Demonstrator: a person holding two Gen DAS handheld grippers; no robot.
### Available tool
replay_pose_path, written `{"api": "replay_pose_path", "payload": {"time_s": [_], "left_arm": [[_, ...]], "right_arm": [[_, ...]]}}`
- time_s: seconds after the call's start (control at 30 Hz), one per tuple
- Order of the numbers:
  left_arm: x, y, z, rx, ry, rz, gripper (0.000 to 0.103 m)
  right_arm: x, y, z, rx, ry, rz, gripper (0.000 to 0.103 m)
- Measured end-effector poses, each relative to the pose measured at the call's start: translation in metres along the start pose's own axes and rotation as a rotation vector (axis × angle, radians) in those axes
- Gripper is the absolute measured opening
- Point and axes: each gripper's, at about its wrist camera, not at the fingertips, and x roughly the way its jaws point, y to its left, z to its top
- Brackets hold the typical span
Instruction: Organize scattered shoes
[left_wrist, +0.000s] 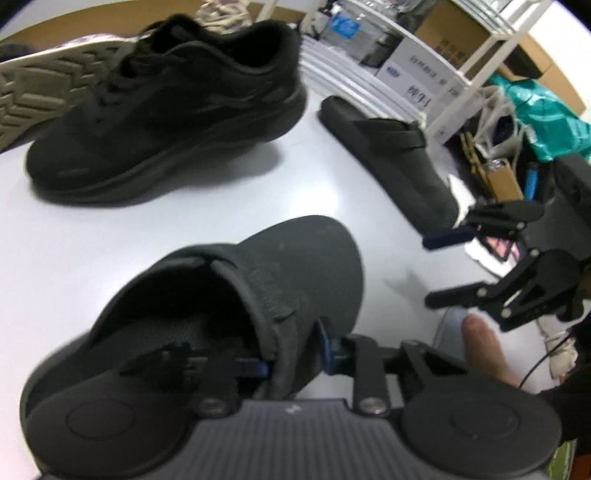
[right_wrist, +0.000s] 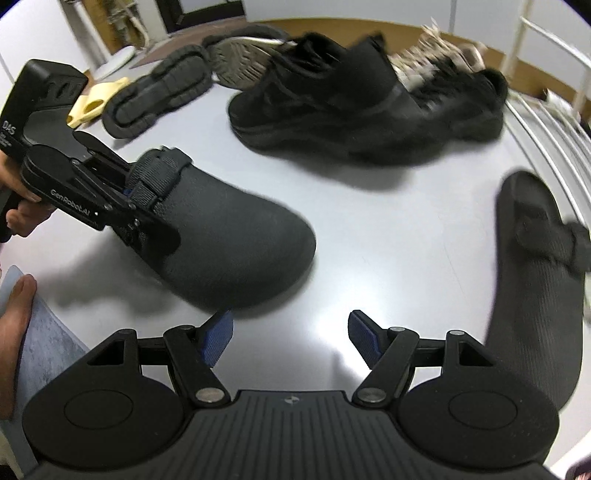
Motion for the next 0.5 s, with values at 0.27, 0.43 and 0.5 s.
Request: {"api": "replay_pose_path", "payload": {"time_s": [0.27, 0.43, 0.5], "left_arm": [[0.02, -0.022, 0.022, 0.0, -0.033, -0.086, 0.012], [0.043, -0.038, 0.031, 0.026, -0.007, -0.127, 0.012], [0.049, -0.044, 0.033, 0.048, 0.002, -0.151, 0.012]], "right_arm": [[-0.005, -0.006, -0.011, 0.017, 0.006, -0.015, 0.074], [-0.009, -0.013, -0.014, 0.027, 0.003, -0.028, 0.074], [-0.011, -0.017, -0.016, 0.034, 0.001, -0.036, 0.074]]}}
